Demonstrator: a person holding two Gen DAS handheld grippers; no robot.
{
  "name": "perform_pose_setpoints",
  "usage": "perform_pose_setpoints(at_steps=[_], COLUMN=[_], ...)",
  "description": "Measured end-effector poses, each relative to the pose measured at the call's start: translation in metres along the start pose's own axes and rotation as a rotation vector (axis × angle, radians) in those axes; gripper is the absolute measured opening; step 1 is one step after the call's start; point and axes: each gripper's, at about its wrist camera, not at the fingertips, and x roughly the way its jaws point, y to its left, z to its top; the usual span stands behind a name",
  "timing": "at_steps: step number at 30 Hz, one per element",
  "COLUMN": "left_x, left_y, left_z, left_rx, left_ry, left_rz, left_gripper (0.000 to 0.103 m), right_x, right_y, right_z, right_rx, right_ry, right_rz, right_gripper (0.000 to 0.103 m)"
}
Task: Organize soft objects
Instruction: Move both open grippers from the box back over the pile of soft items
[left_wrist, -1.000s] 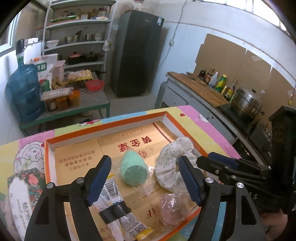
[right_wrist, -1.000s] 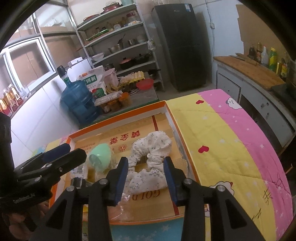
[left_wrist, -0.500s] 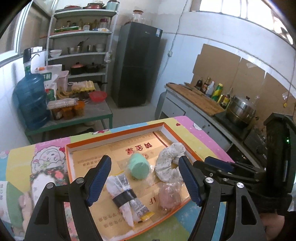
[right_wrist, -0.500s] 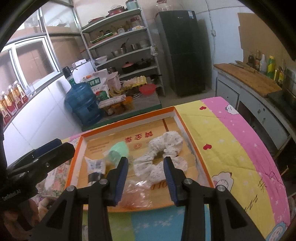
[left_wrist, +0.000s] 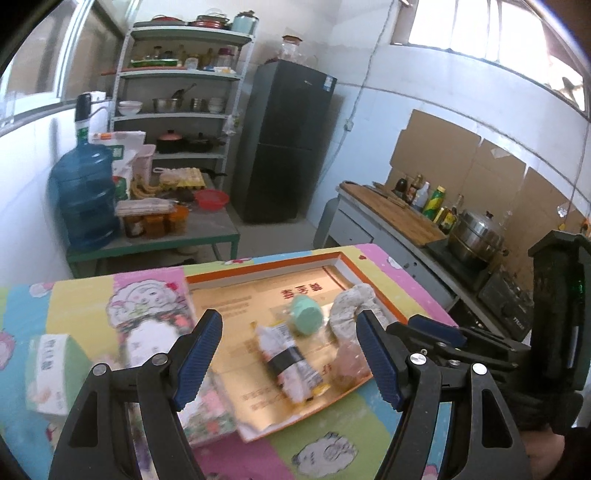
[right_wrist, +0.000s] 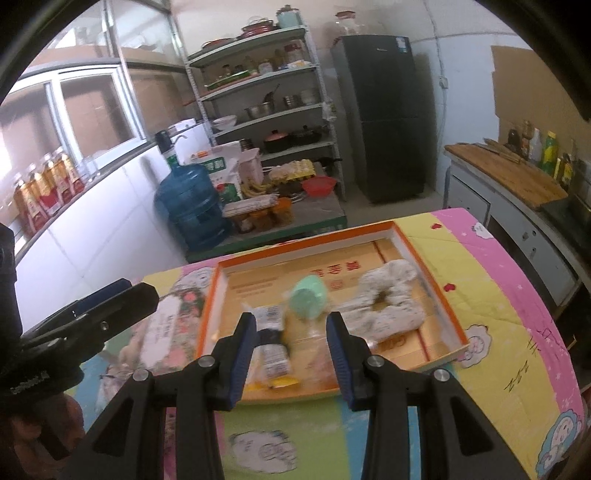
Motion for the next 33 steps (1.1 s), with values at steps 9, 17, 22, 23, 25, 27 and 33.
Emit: perform_pose_setpoints(at_steps=[9, 17, 22, 23, 25, 27, 33], left_x=[-0.059, -0.107, -0.131, -0.133, -0.139, -0.144, -0.147], left_y=[0.056, 0.115, 0.15, 0.155, 0.164, 0.173, 0.191], left_z=[-0.02, -0.041, -0.056, -0.058, -0.065, -0.071, -0.095], left_rx=[-0.058, -0.116, -0.15, -0.154, -0.163, -0.169, -0.168], left_ry=[-0.036, -0.075, -0.088, -0.089, -0.09, -0.088, -0.064], left_rz=[0.06, 0.167, 0.227, 0.235, 0.249, 0.259, 0.269], left_gripper=[0.076, 0.076, 0.076, 0.076, 0.076, 0.076, 0.076], right_x=[-0.008, -0.002, 0.003, 0.004, 0.005, 0.006, 0.014], right_y=[0.067, 0.125, 0.155, 0.16, 0.17, 0.177, 0.189], right_z=[-0.011, -0.02, -0.026, -0.028, -0.031, -0.036, -0.056], right_rx=[-0.08, -0.141, -0.166, -0.171, -0.181, -0.188, -0.197], right_ry=[0.016, 0.041, 0.057, 0.058, 0.062, 0.067, 0.112], right_rz=[0.053, 0.113, 0.143, 0.147, 0.154, 0.159, 0.156], right_gripper=[0.04, 0.04, 0.04, 0.04, 0.04, 0.04, 0.04])
